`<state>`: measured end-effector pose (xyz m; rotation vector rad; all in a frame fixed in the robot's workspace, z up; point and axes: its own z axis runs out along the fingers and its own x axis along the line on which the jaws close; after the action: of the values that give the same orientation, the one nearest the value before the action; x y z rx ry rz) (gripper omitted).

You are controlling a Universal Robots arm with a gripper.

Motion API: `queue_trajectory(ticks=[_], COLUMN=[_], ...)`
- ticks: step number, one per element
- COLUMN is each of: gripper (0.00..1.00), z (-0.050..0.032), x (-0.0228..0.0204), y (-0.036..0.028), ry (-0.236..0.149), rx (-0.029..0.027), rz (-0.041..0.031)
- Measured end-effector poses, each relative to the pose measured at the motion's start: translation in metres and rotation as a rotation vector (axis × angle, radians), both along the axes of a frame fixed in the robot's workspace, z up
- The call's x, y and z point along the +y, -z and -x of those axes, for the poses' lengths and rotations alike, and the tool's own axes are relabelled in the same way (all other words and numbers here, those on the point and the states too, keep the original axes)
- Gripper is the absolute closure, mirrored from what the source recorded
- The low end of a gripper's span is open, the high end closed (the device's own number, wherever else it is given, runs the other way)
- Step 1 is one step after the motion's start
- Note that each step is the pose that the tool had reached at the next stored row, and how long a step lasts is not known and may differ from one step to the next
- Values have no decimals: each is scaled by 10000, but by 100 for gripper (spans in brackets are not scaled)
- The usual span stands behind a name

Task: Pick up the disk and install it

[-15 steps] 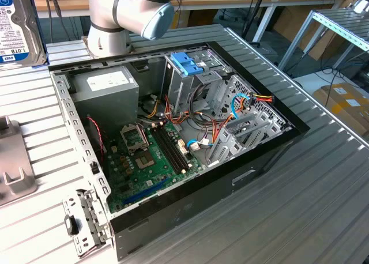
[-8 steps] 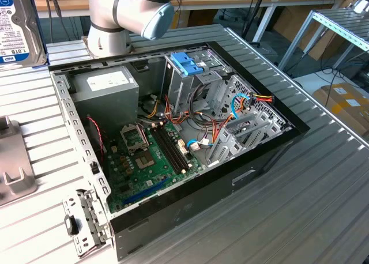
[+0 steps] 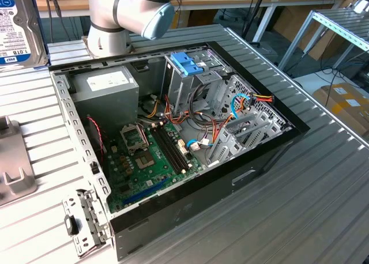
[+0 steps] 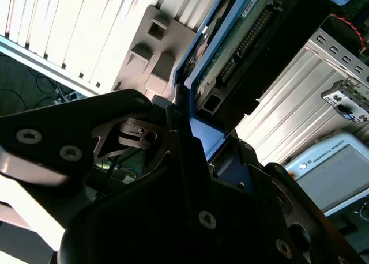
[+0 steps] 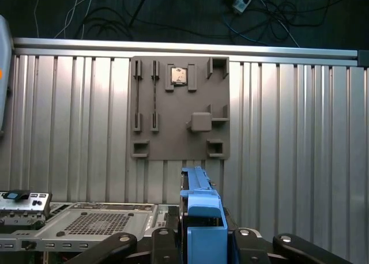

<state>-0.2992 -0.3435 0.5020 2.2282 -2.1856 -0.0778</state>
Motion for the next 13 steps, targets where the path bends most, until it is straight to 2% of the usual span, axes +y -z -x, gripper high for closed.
queue_trajectory(ticks=[13], gripper=[63], z=[-10], x=[-23], y=[2], ry=[0], rx=[0], rz=[0])
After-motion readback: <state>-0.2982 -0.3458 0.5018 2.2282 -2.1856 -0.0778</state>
